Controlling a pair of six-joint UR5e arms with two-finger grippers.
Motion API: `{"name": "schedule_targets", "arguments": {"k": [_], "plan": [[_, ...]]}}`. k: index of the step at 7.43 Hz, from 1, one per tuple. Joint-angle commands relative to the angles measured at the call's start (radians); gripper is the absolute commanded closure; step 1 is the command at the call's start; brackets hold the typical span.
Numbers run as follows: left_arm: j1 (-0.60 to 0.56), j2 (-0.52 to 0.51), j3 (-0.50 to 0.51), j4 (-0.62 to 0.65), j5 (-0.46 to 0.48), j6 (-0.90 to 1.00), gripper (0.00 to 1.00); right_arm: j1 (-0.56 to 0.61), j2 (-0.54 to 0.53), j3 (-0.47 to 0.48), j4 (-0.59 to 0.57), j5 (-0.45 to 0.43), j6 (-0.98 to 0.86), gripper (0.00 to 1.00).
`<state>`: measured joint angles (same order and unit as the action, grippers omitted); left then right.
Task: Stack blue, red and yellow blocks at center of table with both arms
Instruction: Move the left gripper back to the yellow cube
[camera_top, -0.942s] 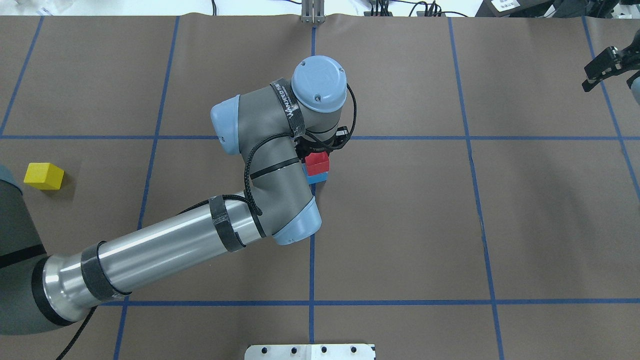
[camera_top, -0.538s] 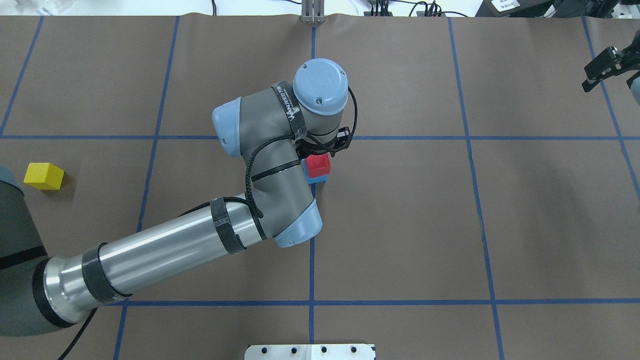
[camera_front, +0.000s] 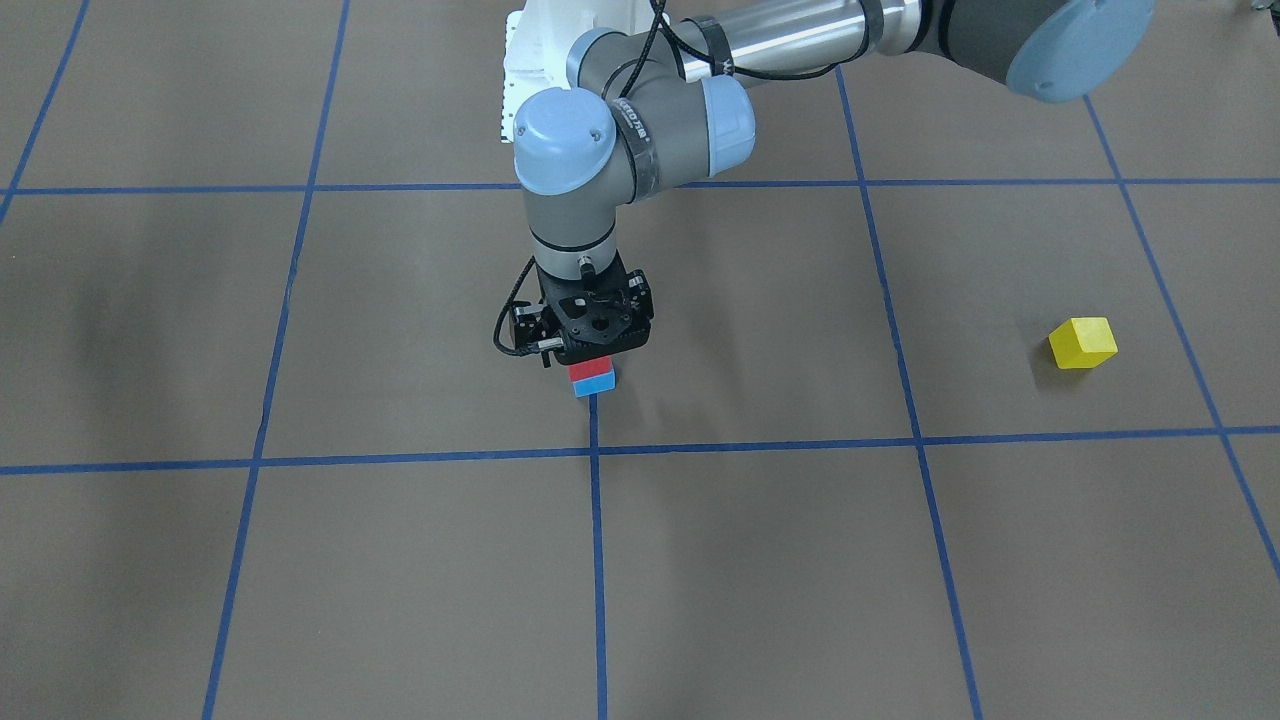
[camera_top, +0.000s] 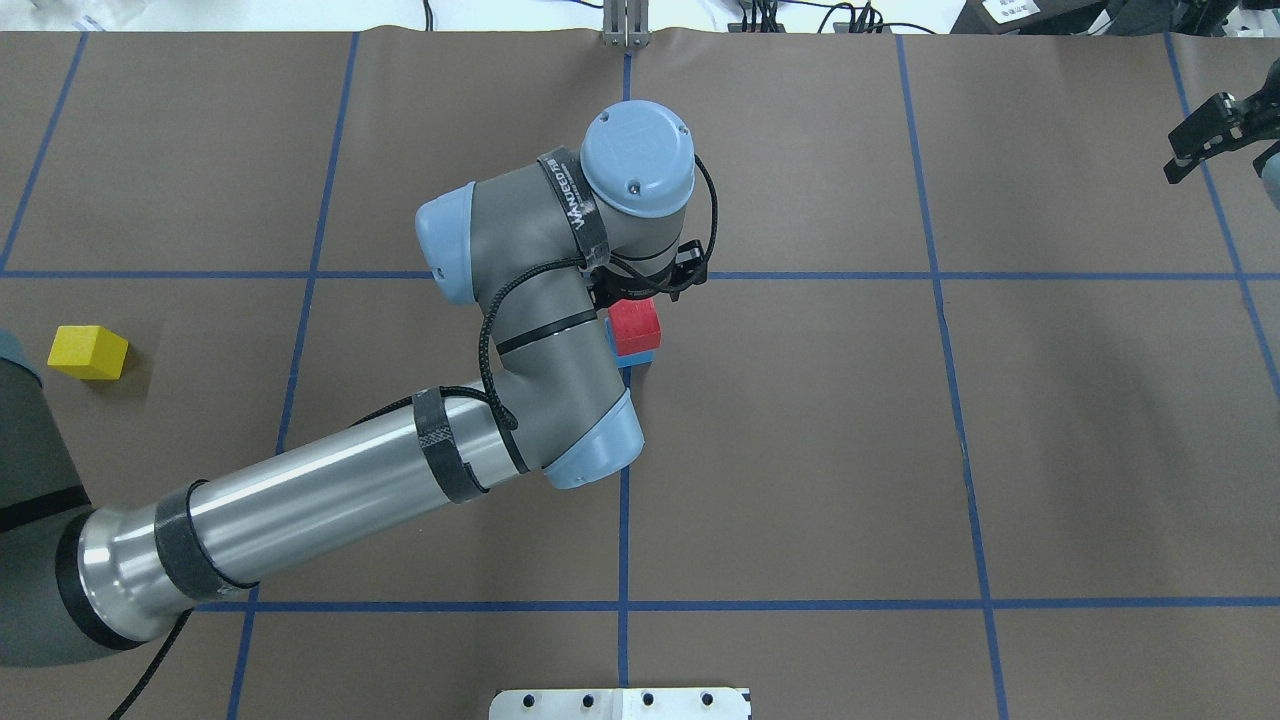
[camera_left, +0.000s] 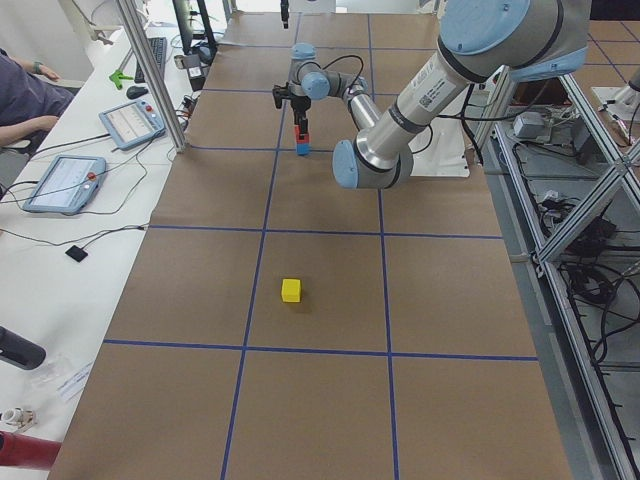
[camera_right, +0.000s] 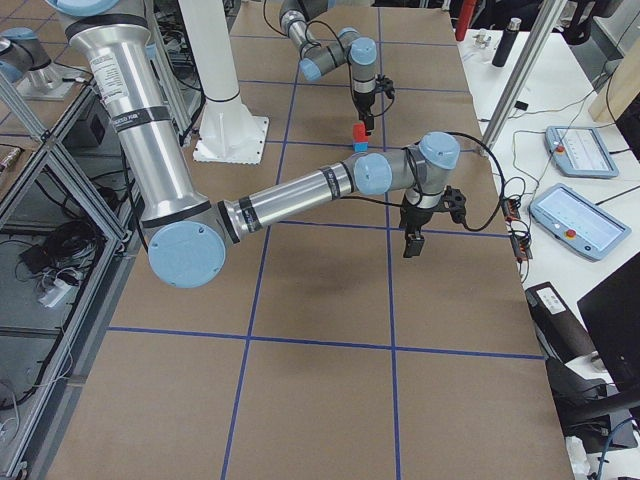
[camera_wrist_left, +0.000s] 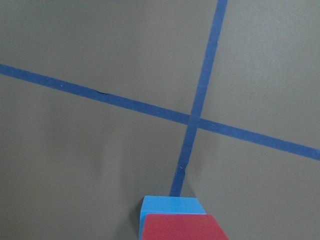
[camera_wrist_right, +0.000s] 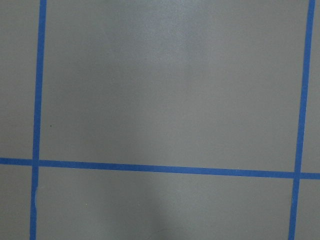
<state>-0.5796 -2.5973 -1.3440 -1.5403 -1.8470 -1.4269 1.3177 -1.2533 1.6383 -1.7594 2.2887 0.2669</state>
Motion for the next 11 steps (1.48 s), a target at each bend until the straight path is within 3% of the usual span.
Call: {"name": "schedule_targets", "arguments": {"k": [1, 2, 3, 4, 5, 6, 7, 8, 11], "plan": [[-0.115, 0.049, -0.219, 0.191, -0.093, 0.13, 0.0, 0.0, 0.002, 0.0, 0.0, 0.0, 0.0, 0.0], [-0.164, 0.2, -0.413, 0.257, -0.095, 0.251, 0.0, 0.0, 0.003, 0.0, 0.0, 0.0, 0.0, 0.0], [-0.215, 0.39, -0.543, 0.244, -0.098, 0.378, 0.0, 0.0, 0.003, 0.0, 0.0, 0.002, 0.0, 0.0], [-0.264, 0.522, -0.581, 0.186, -0.098, 0.406, 0.0, 0.0, 0.003, 0.003, 0.001, 0.005, 0.0, 0.0], [-0.294, 0.675, -0.59, 0.066, -0.097, 0.439, 0.0, 0.0, 0.003, 0.006, 0.002, 0.005, 0.0, 0.0], [-0.334, 0.838, -0.578, -0.139, -0.1, 0.519, 0.0, 0.0, 0.008, 0.009, 0.002, 0.005, 0.0, 0.0], [-0.368, 0.967, -0.526, -0.354, -0.131, 0.549, 0.0, 0.0, 0.009, 0.011, 0.002, 0.005, 0.006, 0.0], [-0.396, 1.032, -0.471, -0.47, -0.215, 0.566, 0.0, 0.0, 0.012, 0.009, 0.002, 0.003, 0.006, 0.0], [-0.408, 1.065, -0.393, -0.491, -0.218, 0.663, 0.0, 0.0, 0.015, 0.009, 0.002, 0.003, 0.008, 0.0]]}}
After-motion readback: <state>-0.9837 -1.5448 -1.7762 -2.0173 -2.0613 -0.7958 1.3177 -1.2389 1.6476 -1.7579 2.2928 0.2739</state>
